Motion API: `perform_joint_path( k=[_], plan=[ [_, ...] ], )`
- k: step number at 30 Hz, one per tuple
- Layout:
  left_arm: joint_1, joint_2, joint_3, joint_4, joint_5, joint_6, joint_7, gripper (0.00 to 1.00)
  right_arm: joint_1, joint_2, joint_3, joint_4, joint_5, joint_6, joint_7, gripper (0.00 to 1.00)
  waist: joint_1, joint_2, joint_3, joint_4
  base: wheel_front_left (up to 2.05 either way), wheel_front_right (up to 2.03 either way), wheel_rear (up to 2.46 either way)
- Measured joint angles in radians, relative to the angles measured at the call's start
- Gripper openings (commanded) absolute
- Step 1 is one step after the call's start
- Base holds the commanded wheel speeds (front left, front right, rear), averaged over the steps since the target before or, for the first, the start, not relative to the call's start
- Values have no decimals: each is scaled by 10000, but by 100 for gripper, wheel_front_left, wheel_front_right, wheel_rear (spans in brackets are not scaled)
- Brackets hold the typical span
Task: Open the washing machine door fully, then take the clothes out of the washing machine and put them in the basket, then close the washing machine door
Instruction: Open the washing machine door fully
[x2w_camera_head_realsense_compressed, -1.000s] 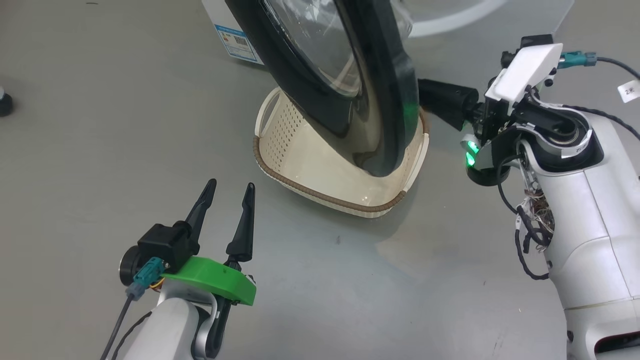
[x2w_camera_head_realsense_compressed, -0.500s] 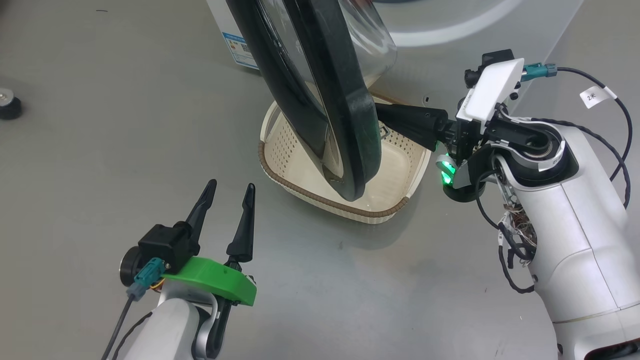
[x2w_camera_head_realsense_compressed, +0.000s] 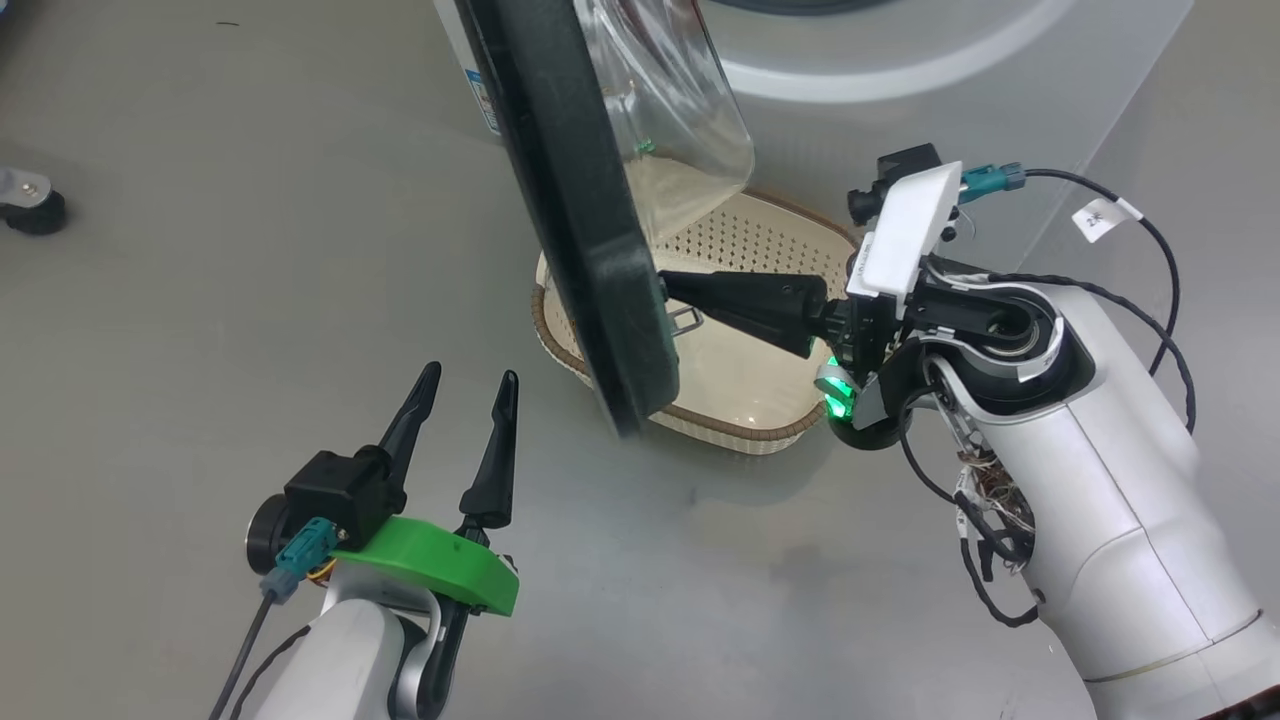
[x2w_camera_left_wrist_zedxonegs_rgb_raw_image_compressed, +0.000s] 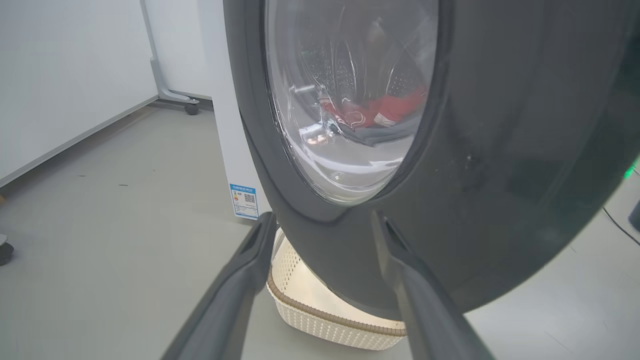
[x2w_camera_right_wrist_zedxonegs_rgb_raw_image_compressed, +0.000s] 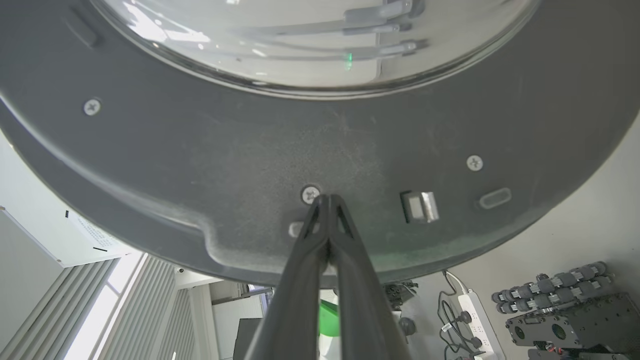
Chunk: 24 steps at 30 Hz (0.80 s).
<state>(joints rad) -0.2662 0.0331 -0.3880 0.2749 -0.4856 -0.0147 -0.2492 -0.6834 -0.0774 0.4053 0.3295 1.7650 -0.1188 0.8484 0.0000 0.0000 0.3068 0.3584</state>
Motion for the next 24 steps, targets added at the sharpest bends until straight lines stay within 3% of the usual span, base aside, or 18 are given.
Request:
perform_joint_path(
  k=[12, 24],
  plan=[
    [15, 0, -96, -4, -171, 4, 0, 100, 166, 8, 1037, -305, 759, -71, -395, 0, 0, 0, -81, 221, 0, 0, 0],
    [258, 2, 307, 67, -63, 102, 0, 100, 197, 71, 1003, -194, 633, 52, -1220, 0, 0, 0, -430, 14, 0, 0, 0]
  ],
)
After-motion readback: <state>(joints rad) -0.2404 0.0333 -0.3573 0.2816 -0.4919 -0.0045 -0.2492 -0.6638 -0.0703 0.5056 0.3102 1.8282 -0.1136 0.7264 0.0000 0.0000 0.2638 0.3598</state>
